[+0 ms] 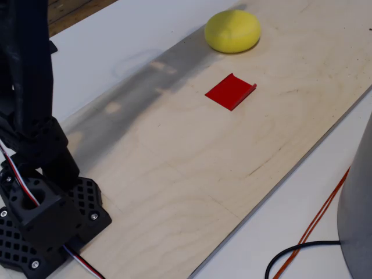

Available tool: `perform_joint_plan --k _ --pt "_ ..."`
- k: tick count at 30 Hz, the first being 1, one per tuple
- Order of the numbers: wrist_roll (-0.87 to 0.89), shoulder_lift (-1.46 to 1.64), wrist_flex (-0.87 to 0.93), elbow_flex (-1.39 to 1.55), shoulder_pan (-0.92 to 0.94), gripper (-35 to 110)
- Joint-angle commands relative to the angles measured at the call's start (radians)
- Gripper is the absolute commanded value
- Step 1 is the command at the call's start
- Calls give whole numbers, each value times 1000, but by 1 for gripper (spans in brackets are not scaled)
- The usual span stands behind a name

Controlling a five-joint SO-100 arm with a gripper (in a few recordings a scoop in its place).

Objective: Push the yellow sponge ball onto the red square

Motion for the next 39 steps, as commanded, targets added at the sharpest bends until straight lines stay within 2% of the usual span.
perform_joint_plan --k 1,8,20,39 --pt "6 -21 35 -98 -11 18" --pt "12 -120 66 -201 -29 18" --pt "84 -167 78 -184 -20 19" --pt "150 -2 87 172 0 20"
